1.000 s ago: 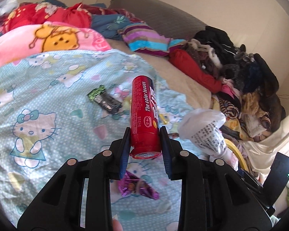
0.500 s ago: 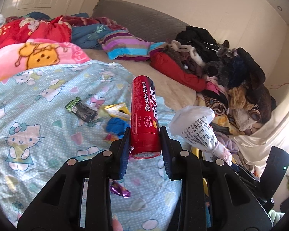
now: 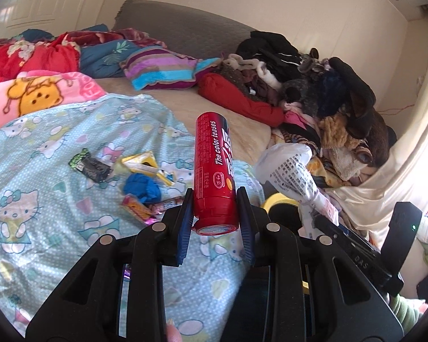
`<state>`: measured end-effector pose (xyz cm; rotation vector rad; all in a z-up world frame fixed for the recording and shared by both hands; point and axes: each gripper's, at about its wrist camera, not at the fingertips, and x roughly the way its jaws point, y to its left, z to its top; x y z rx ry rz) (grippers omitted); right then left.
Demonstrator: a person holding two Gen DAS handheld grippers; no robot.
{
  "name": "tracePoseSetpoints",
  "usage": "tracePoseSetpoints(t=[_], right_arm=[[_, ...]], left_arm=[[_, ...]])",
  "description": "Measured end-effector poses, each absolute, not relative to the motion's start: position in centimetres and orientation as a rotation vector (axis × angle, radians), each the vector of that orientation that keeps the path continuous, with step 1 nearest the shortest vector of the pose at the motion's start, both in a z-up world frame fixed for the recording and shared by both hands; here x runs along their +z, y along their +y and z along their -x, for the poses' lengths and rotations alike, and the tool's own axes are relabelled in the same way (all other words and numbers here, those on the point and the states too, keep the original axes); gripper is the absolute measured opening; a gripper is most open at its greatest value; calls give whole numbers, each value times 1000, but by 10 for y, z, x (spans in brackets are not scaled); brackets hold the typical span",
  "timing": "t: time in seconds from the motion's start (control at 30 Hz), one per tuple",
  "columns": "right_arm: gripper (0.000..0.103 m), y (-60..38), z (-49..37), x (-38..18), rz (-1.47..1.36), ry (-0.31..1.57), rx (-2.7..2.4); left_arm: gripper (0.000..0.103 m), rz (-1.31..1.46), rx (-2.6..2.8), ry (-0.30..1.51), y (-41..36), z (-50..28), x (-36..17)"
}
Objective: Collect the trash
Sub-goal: 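Carry the red tube and white bag over the yellow-rimmed bin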
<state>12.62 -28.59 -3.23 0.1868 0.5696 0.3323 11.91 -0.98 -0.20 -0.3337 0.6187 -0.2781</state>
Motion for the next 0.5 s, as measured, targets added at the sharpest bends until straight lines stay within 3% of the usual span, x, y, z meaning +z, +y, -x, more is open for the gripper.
tracePoseSetpoints(t=[0.5], right_arm=[[40,-348,-129,-38,-241,565,196]], left_arm=[[23,269,-395,639,-69,-117,-2]])
